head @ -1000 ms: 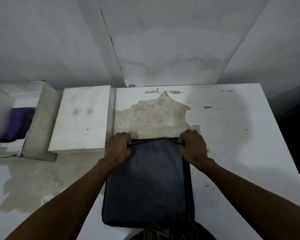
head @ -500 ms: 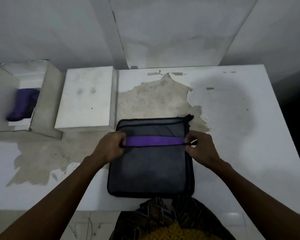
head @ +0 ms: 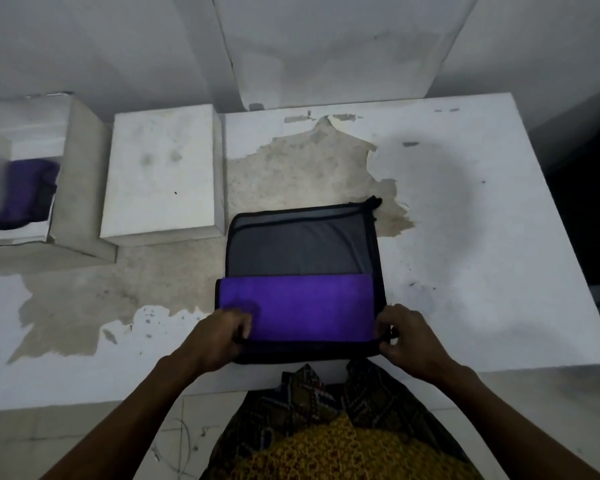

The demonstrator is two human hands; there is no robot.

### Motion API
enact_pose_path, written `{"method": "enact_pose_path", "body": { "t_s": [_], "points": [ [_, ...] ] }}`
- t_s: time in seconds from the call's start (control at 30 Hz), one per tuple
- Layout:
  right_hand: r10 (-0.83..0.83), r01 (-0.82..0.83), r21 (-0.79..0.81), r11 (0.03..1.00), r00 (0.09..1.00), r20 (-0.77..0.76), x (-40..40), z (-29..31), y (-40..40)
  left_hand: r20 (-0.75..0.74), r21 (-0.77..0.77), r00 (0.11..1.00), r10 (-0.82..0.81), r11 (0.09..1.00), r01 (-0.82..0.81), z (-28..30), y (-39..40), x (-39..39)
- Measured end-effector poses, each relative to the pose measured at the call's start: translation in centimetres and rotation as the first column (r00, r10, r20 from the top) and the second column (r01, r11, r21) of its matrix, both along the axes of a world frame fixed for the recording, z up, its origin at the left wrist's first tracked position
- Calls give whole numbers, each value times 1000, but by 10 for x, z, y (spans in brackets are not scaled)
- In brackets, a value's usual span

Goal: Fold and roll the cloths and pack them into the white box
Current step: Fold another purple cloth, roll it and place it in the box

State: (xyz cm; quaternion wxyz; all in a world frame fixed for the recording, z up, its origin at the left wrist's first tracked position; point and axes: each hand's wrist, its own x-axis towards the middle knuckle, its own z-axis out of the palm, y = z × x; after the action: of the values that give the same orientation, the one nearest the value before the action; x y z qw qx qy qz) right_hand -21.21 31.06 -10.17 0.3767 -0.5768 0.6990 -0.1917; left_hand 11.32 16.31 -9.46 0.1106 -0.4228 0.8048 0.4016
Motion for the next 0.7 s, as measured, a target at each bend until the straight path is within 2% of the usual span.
{"method": "enact_pose_path", "body": {
  "t_s": [0.27,0.47,0.57,0.63,0.7],
  "points": [
    [99,-84,88,993,979,-180,6,-1,3,39,-47,999,-30,998,32,-11,15,4],
    [202,-168,152,974,946,-254,6,-3,1,111,-9,992,-67,998,68,-9,20,4],
    [125,-88,191,978,972,-197,6,2,-8,106,0,994,-31,1000,31,-2,13,-4],
    [-9,34,146,989,986,-168,10,6,-18,35,-93,999,36,995,-32,2,6,-11],
    [-149,156,20,988,970,-193,15,8,-31,-37,-232,990,133,963,-138,5,-3,-18]
  ]
}}
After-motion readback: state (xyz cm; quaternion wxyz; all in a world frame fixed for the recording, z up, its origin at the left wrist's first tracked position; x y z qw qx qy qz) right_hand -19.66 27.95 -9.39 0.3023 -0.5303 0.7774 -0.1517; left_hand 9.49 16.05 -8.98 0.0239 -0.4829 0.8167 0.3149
